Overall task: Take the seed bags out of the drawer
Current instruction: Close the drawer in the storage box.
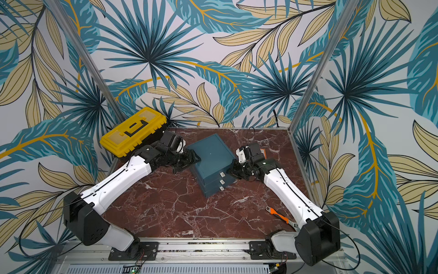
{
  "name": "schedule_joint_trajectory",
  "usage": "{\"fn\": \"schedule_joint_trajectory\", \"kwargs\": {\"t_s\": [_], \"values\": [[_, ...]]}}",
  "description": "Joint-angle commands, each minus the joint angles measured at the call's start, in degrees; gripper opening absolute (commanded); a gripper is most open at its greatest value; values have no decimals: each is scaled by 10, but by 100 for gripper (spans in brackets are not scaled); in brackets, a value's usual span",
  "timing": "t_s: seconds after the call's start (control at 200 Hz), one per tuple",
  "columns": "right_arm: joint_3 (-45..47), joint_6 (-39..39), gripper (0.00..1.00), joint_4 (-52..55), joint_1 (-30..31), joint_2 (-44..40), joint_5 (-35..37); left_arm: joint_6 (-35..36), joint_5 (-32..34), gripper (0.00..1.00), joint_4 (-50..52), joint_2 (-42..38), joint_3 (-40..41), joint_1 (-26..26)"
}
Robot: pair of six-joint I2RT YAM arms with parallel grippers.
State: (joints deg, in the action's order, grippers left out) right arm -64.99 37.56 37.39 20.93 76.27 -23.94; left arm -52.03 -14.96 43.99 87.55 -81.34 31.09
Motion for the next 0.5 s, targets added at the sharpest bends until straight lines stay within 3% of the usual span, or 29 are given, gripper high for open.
{"fn": "schedule_joint_trajectory", "kwargs": {"t_s": [0.0, 0.491], "values": [[-21, 10, 0, -34, 12, 17, 11, 6, 17, 69, 22, -16, -32, 1], [-64, 29, 0, -57, 46, 79, 22, -14, 6, 67, 4, -26, -28, 10]]}}
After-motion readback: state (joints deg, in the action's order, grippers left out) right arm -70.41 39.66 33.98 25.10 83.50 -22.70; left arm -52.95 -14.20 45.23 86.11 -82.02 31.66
